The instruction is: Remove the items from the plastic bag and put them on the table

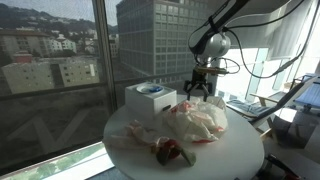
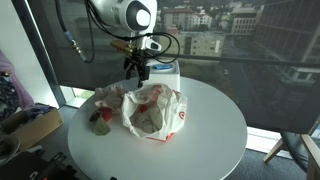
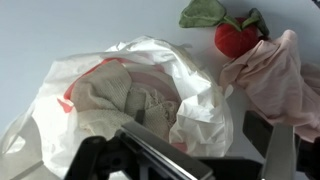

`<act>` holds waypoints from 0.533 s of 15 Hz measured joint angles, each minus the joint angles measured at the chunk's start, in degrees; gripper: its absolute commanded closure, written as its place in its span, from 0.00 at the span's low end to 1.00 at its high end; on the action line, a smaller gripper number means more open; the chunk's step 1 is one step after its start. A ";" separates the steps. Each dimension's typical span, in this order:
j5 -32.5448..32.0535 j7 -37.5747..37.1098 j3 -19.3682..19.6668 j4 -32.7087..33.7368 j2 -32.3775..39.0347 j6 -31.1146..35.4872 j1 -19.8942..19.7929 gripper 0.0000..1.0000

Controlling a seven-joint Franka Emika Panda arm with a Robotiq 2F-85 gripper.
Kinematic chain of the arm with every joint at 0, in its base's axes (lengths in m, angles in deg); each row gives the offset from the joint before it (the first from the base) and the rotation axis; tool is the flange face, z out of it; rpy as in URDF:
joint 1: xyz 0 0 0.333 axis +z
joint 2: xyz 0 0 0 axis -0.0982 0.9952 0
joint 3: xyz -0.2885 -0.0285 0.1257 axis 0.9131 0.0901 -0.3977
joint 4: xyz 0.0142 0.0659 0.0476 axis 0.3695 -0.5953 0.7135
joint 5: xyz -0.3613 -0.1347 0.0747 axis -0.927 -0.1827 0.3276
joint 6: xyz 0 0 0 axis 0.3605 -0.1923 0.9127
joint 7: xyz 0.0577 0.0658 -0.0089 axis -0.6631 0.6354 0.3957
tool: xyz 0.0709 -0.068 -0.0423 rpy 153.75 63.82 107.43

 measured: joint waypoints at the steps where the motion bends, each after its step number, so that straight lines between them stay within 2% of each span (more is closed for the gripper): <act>1: 1.14 0.46 0.19 -0.01 0.73 0.49 -0.63 0.00; 8: 5.17 2.78 0.60 -0.13 7.08 6.88 -3.00 0.00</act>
